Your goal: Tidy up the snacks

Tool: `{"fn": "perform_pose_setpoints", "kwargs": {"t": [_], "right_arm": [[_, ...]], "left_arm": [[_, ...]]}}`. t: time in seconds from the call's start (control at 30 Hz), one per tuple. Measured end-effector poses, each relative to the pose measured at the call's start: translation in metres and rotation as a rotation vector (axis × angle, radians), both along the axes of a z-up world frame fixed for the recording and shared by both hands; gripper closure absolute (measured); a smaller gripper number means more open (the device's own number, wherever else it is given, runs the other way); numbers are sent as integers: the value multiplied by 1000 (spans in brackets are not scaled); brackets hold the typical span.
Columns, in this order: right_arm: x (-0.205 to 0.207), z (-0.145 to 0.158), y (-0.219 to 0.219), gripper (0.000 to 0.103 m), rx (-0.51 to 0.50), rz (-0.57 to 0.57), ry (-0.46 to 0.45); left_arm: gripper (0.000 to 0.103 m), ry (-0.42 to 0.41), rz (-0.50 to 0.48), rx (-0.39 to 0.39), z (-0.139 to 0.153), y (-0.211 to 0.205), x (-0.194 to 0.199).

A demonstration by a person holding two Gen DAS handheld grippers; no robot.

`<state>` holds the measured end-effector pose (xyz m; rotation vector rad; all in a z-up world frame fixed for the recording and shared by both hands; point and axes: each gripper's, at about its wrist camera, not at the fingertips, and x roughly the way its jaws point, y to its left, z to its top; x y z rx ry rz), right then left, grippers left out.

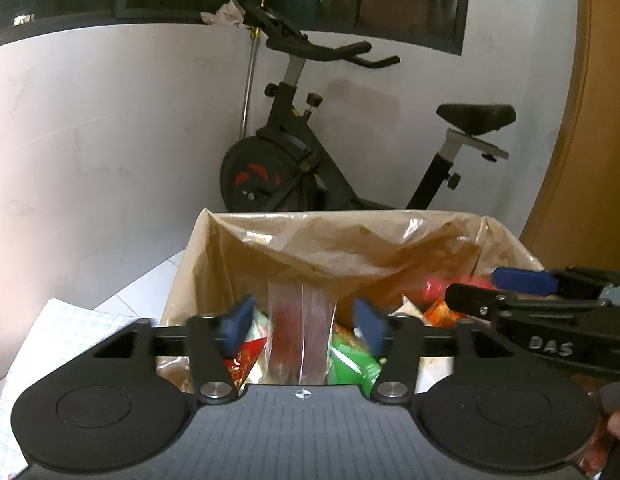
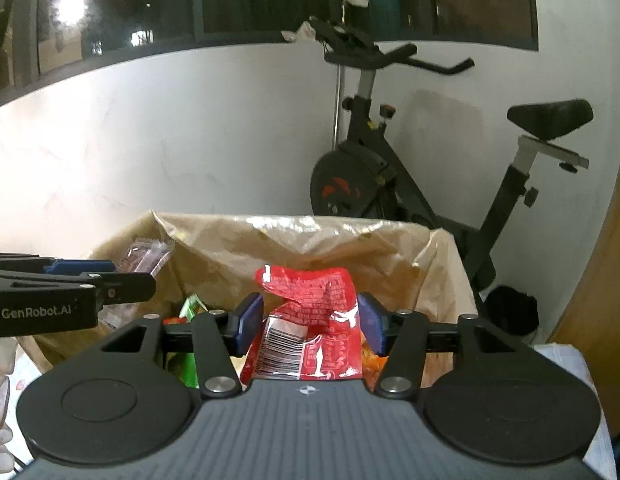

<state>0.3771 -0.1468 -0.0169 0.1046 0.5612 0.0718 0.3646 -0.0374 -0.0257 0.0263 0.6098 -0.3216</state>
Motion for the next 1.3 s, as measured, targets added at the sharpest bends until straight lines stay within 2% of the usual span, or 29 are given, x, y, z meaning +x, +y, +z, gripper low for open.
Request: {"fn": "perform_pose_setpoints", "kwargs": {"t": [0.03,0.07,0.1,0.27,0.37,0.57,0.67,0.77,0.93,1.03,1.2,1.3], "right_arm": [[0,0,-1,39,4,3,3],[-2,1,-1,31,9,8,0],[-4,3,-1,27,10,10,-8],[-18,12,2,22,-26,8,-23],[-28,19,1,12,-11,6,-23],[-62,40,0,5,-12,-13,-61],[-83,53,-2,2,24,-24,-93],[-106,67,-3,0,71,-33,-123],[-149,89,2,0,89,-48,-177],[-168,94,5,0,101,-63,-185],[-191,97,9,0,98,-87,-175],[-202,98,10,0,97,-89,-171]], "left_arm": [[24,-10,3,0,1,2,-2],[22,-21,4,-3,2,3,-3],[20,-29,5,-7,4,6,-5],[17,-24,4,-25,17,15,-15],[16,-35,17,1,27,18,-28],[15,-62,53,7,48,29,-64],[15,-72,73,0,59,34,-83],[12,-90,96,34,66,38,-103],[12,-110,143,31,76,46,-134],[12,-125,147,38,80,46,-148],[12,-177,165,113,86,40,-169],[12,-179,166,100,88,37,-179]]}}
